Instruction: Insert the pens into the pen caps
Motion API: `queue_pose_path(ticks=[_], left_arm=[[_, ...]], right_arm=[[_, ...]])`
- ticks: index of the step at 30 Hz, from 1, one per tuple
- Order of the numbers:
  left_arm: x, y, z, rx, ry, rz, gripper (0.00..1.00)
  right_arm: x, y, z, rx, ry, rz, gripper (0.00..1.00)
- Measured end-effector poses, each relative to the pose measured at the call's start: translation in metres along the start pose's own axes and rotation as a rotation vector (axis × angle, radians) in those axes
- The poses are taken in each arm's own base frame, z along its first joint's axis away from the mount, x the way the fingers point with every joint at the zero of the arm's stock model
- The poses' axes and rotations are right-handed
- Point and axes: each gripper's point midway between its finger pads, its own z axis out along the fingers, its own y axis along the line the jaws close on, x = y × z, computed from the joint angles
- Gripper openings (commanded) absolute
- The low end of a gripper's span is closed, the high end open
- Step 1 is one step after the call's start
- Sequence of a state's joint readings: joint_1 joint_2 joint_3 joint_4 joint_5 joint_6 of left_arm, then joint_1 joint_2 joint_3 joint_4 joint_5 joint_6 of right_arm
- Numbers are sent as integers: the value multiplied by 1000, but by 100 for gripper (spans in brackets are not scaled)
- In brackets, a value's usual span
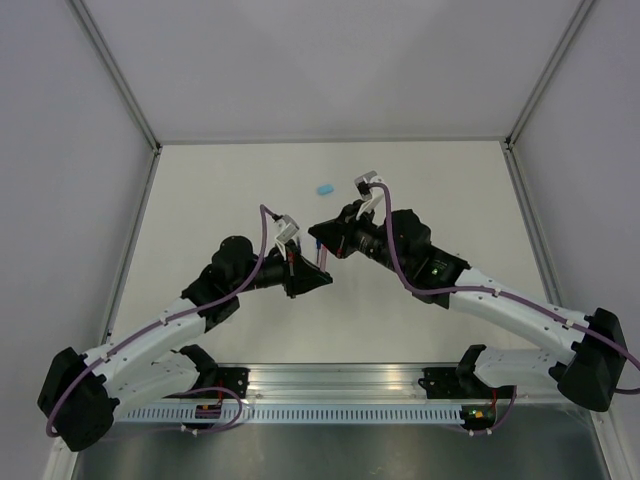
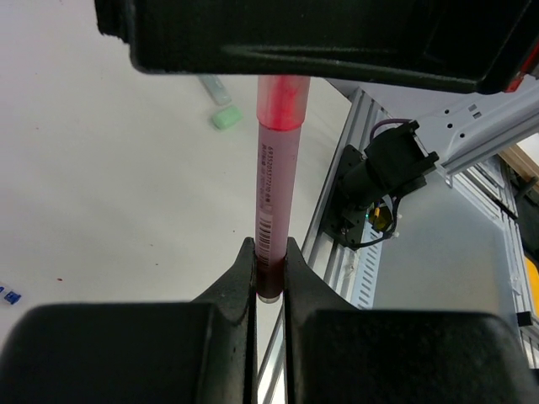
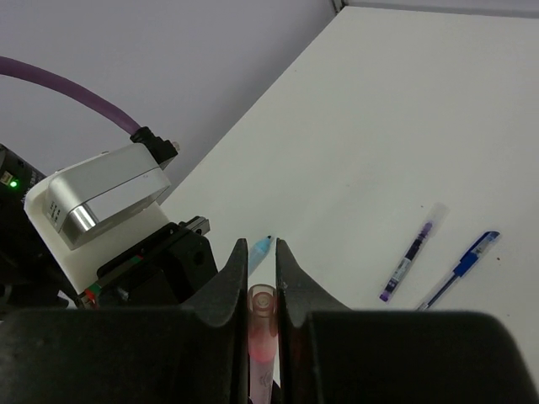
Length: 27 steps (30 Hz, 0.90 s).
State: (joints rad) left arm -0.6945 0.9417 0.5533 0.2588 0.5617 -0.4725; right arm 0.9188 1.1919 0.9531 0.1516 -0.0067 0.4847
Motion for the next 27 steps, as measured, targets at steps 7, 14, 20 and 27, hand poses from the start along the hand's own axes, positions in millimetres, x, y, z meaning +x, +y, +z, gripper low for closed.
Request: queue_pose_path(ticks=[7,14,20,27], left_arm=[[4,14,10,-58,57,4,2],[12,26,19,-90,105,15,2],[16,40,31,-125,155,13,2],[47,69,37,-210,246,-26,2]], right_arm=[[5,-20,0,97,-17,25,0],[12,-42,-4,204,-38,84,0],[16,-66,-6,344,-71,170,0],[51,-102,2,497,-59,255,0]])
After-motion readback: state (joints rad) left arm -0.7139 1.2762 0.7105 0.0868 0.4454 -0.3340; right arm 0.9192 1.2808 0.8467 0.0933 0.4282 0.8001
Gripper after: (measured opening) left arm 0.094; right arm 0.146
